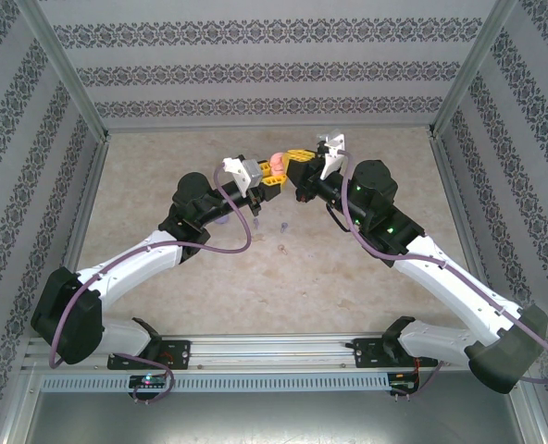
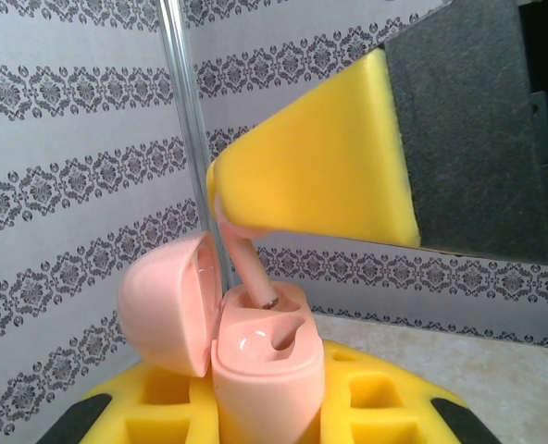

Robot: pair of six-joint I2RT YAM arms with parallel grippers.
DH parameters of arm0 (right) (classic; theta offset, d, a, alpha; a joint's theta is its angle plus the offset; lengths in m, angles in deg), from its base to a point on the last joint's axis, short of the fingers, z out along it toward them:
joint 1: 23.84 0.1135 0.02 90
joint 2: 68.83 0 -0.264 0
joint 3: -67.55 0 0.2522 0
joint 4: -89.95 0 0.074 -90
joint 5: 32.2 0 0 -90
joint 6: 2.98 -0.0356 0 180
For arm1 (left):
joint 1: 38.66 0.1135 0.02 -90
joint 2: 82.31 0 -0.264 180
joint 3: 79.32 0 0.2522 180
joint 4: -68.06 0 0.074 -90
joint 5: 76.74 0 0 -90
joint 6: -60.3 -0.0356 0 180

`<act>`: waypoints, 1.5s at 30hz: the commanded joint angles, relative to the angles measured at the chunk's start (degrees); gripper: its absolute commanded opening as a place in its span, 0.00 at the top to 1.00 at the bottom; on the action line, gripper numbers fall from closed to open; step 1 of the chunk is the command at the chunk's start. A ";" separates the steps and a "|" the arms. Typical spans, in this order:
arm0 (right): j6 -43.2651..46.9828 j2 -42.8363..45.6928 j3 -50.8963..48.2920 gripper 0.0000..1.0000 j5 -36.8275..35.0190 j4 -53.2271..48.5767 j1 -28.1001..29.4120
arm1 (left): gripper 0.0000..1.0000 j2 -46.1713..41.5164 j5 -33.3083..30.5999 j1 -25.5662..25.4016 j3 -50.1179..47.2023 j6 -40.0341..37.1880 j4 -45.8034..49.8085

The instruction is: Insert wireless bluetooth earbuds into charging case

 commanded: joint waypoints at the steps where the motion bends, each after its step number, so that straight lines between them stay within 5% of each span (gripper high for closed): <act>1: -0.33 -0.02 1.04 0.98 1.47 2.57 0.53 | 1.00 0.20 1.51 -0.99 2.13 -0.73 -1.33; 45: 1.08 0.69 -1.34 1.00 -1.44 1.36 2.09 | 1.00 -0.02 0.98 -1.07 2.50 -1.06 -0.91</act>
